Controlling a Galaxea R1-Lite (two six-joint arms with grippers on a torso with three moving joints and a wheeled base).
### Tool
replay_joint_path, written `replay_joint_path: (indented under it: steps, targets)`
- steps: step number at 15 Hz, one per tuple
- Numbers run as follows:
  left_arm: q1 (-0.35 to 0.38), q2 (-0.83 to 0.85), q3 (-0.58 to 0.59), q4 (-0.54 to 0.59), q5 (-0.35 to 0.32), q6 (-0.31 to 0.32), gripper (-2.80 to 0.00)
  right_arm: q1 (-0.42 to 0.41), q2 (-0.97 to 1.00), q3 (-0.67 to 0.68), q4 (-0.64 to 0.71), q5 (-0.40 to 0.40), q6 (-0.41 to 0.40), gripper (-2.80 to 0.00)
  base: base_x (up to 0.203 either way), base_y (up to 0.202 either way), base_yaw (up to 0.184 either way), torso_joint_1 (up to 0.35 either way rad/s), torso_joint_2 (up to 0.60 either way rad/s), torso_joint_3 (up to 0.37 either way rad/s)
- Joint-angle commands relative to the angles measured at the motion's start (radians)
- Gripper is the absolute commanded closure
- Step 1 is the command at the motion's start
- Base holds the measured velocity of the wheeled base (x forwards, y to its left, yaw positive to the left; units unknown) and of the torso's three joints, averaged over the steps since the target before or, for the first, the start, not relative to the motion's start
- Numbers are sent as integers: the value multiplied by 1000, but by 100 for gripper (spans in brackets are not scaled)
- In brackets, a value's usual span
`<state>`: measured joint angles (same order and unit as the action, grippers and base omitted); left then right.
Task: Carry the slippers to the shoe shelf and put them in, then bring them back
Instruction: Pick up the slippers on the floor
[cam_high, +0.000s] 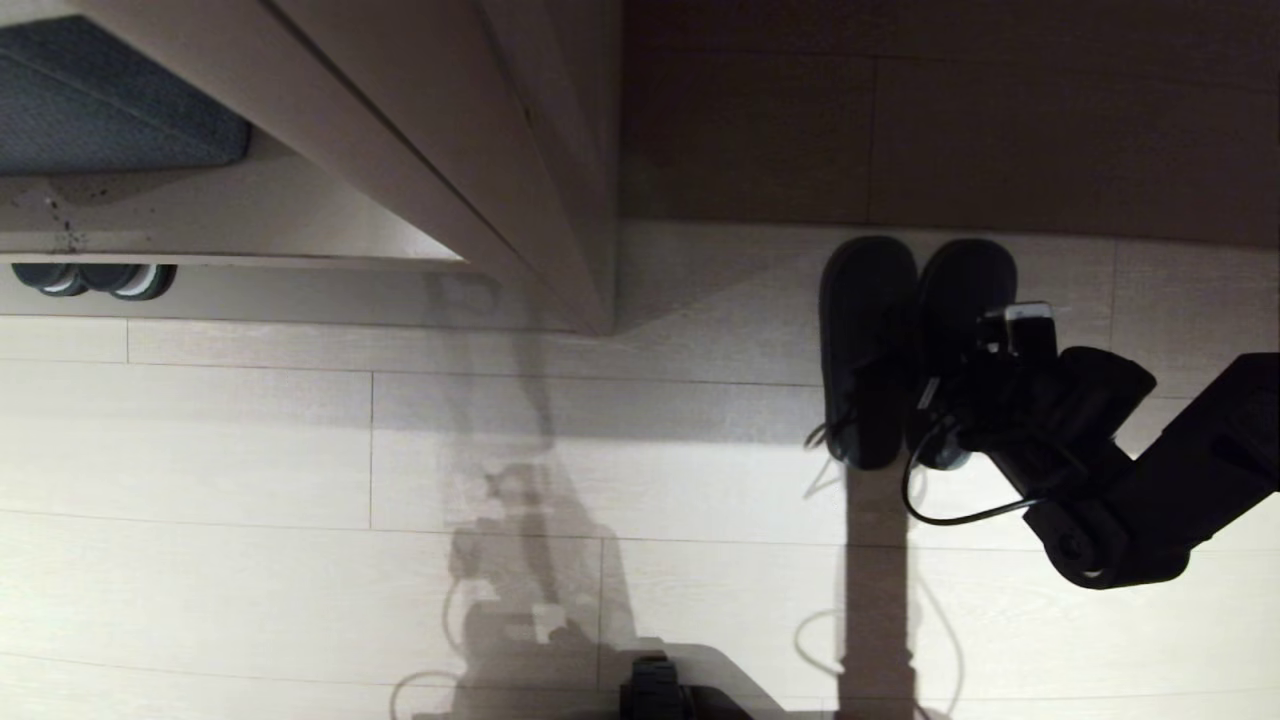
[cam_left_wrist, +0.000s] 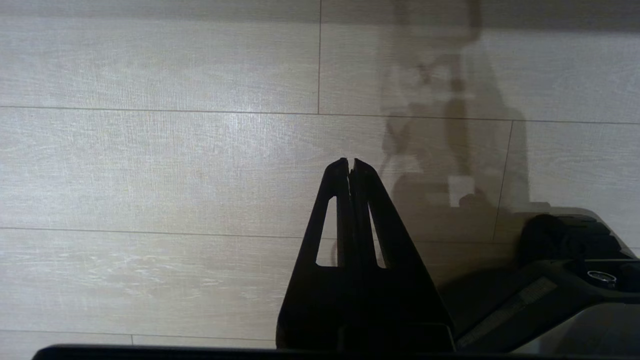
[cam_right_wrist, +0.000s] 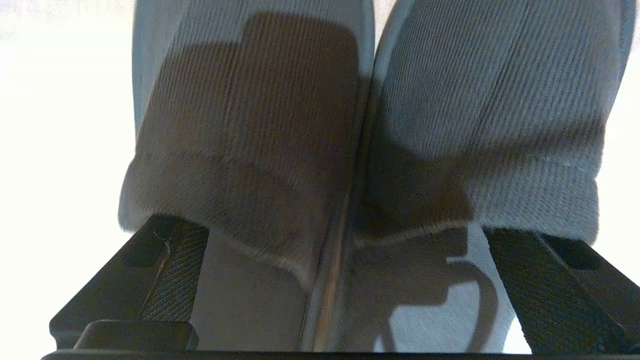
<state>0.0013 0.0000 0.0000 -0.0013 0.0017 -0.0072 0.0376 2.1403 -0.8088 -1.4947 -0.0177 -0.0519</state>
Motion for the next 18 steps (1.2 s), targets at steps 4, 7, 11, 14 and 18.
replay_joint_path:
  steps: [4, 7, 11, 14, 18]
  targets:
    - [0, 0, 0, 0, 0, 0, 0, 8, 44, -48, -21, 1, 0, -280, 0, 0, 0, 0, 0, 0]
    - [-1, -1, 1, 0, 0, 0, 0, 8, 66, -89, -21, 1, 1, -280, 0, 0, 0, 0, 0, 0]
    - [0, -1, 1, 0, 0, 0, 0, 8, 93, -139, -22, 2, -3, -280, 0, 0, 0, 0, 0, 0]
    - [-1, -2, 1, 0, 0, 0, 0, 7, 108, -186, -26, 5, -1, 0, 0, 0, 0, 0, 0, 0]
    - [-1, -1, 0, 0, 0, -1, 0, 7, 125, -210, -27, 13, 1, 0, 0, 0, 0, 0, 0, 0]
